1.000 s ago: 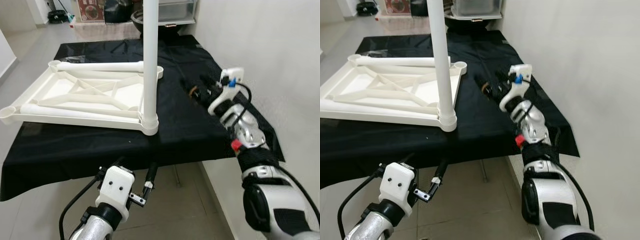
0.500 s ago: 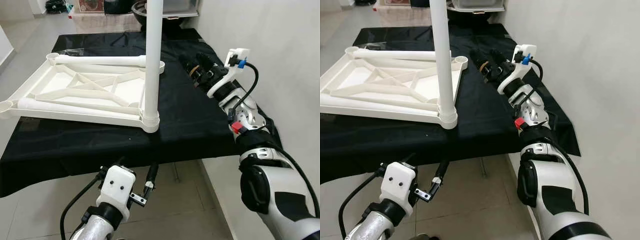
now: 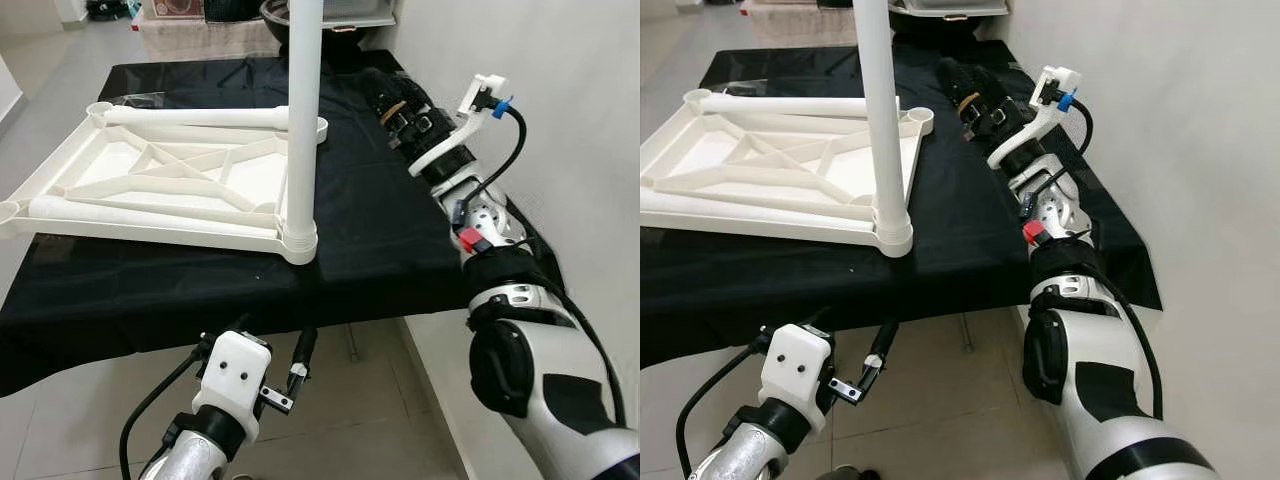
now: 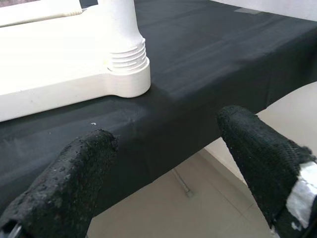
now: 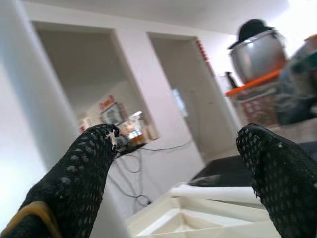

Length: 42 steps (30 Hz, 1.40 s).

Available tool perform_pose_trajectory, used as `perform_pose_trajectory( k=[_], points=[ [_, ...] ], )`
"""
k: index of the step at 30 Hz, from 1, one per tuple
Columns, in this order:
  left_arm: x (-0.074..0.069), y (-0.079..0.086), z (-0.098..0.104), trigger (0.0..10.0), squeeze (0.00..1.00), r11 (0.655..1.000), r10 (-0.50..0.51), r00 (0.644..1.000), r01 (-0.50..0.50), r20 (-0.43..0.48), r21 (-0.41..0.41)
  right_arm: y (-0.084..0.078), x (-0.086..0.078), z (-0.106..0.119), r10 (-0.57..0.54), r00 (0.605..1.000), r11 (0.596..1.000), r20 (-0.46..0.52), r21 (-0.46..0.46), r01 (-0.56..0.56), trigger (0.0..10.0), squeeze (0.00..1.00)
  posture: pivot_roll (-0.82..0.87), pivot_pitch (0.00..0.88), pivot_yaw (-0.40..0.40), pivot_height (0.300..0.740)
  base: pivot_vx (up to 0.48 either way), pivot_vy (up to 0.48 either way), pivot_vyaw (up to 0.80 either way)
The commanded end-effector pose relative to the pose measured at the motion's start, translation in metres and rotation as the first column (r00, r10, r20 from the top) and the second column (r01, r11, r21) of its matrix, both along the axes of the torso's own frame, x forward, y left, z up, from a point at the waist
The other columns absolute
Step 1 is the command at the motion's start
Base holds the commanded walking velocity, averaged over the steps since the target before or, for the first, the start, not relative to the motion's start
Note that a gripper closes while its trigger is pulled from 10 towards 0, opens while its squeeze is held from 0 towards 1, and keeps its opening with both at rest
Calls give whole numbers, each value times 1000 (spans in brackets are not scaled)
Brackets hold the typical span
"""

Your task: Building children table

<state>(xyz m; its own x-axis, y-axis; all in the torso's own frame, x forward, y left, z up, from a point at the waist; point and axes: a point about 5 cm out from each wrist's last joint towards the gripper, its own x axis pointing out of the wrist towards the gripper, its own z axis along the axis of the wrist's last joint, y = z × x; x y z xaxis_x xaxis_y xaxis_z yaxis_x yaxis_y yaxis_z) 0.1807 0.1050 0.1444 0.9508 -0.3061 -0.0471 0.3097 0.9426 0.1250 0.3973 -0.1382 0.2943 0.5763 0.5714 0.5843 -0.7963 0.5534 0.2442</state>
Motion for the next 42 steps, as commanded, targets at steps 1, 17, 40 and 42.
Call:
perform_pose_trajectory(
  k=[1,17,40,42],
  points=[
    [-3,-1,-2,10000,0,1000,-2,1000,2,-17,6,6,-3,8,66,997,997,43,35,-68,10000,0,152,166,-55,740,0,0,0],
    [-6,-1,-4,10000,0,1000,-9,1000,9,-28,13,25,-22,-14,304,949,947,89,-140,-290,10000,0,156,132,-55,740,0,0,0],
    [-6,-3,-5,10000,0,1000,-11,1000,12,-26,13,41,-15,-21,205,976,945,79,-275,-176,10000,0,153,124,-62,740,0,0,0],
    [-6,-3,-4,10000,0,1000,-10,1000,10,-24,13,44,-14,-21,197,977,945,78,-281,-168,10000,0,152,130,-65,740,0,0,0]
  ],
)
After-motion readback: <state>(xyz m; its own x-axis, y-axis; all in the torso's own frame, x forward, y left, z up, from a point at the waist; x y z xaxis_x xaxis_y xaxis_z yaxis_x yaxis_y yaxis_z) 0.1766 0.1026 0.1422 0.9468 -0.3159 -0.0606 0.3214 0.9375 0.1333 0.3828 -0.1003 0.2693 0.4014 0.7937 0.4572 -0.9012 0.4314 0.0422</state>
